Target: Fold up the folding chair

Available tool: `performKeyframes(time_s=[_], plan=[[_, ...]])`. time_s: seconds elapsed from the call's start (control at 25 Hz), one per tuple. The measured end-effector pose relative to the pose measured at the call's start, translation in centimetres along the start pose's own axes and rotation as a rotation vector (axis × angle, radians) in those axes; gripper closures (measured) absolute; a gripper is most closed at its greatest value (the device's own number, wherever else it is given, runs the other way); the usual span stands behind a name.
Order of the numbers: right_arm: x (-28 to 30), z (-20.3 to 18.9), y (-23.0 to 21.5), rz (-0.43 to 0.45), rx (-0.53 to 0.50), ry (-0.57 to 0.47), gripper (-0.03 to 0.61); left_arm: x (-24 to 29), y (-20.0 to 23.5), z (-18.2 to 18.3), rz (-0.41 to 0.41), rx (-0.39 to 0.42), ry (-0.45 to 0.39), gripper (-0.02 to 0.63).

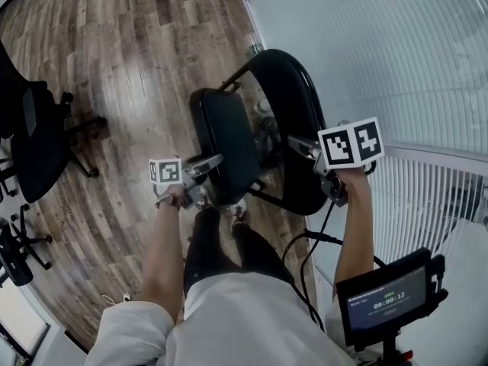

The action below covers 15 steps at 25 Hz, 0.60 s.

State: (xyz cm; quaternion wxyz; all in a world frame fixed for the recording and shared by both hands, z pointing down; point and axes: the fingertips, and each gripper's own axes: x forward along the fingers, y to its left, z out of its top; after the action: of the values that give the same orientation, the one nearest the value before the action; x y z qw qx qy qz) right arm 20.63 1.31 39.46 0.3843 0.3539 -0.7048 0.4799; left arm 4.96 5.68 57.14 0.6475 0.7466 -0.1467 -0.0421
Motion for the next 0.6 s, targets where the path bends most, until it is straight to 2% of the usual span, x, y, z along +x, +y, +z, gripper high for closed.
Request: performKeyframes(time_s=[0.36,0.6], plan=[[-0.06,0.09,-0.21,-0.01,-0.008,0.001,0.446,0.64,-0.32,0.21,0.002,0.001,-0.018,0.354],[-0.05,0.22,0.46,-0.019,-0.014,0.005,0.442,0.95,-0.79,0.62,-0.03,-0.029,-0.071,0.365]])
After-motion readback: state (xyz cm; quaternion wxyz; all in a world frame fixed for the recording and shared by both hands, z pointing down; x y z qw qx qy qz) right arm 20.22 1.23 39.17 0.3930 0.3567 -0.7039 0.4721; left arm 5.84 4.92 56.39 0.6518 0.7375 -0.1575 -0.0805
